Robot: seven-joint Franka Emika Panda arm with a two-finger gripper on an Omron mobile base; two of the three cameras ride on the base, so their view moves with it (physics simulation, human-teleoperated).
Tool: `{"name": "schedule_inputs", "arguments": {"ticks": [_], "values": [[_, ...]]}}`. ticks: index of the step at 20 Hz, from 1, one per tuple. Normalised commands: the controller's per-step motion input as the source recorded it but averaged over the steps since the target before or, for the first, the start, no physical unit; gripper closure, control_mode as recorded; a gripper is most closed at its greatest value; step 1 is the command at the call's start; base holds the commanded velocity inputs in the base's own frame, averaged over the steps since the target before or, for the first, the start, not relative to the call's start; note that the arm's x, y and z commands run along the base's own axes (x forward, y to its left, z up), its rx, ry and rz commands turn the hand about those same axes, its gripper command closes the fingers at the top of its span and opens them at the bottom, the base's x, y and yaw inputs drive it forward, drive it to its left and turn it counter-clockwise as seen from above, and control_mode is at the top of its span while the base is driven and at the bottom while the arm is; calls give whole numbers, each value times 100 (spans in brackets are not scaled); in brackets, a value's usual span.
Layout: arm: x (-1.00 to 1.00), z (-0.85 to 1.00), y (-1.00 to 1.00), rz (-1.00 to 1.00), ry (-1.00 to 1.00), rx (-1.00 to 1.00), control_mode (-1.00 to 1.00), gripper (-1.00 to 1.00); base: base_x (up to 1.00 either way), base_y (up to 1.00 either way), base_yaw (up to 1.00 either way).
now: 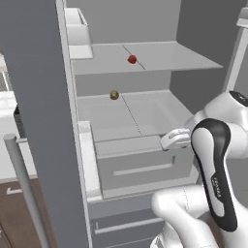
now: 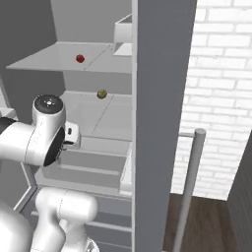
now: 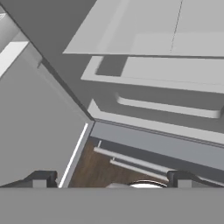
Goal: Take the strawberry from the fridge and place it on top of the pancake, located on the dining counter.
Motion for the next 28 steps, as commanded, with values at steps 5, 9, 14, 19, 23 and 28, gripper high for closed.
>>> {"name": "schedule_inputs", "arguments": {"ticks": [5, 9, 14, 19, 23, 28], "values": [[0, 0, 0, 0, 0, 0, 100, -100, 46, 9, 7], [0, 0, 0, 0, 0, 0, 100, -100, 54, 61, 0], [12, 49, 18, 0, -19, 0, -100, -100, 16, 18, 0], [37, 100, 33, 0, -38, 0, -100, -100, 0, 0, 0], [76, 99, 15, -6, -2, -3, -100, -100, 0, 0, 0], [62, 91, 2, -4, 3, -5, -100, -100, 0, 0, 0]]}}
